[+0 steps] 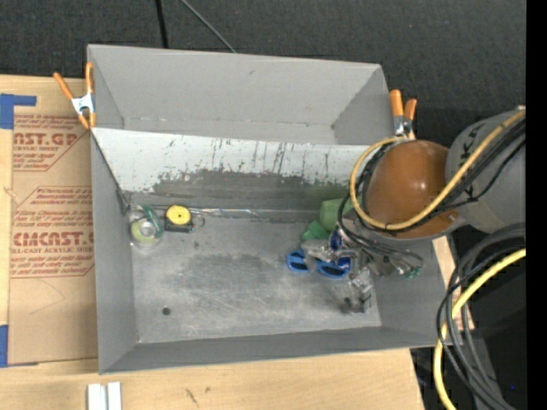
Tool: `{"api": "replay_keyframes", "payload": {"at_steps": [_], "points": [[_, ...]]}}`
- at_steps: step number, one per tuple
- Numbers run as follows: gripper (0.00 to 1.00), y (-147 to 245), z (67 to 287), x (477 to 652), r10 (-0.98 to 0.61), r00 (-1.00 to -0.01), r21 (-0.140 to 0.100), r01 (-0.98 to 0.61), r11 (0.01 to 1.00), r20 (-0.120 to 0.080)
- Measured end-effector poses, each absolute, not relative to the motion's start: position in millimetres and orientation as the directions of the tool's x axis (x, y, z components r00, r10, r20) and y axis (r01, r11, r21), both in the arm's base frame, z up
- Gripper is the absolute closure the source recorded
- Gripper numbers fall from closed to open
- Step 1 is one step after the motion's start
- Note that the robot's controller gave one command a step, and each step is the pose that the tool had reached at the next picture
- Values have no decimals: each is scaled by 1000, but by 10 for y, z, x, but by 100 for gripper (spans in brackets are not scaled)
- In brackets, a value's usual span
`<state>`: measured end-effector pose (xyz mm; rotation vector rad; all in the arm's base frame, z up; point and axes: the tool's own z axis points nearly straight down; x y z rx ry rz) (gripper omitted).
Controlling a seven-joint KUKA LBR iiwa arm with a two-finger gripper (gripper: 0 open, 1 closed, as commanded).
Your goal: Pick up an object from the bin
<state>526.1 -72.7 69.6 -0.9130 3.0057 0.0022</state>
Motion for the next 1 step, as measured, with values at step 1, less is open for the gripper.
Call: {"api": "replay_keyframes", "payload": {"at_steps": [1], "points": [[0, -1118, 701, 5910, -549, -836, -3, -549, 836, -4]]}}
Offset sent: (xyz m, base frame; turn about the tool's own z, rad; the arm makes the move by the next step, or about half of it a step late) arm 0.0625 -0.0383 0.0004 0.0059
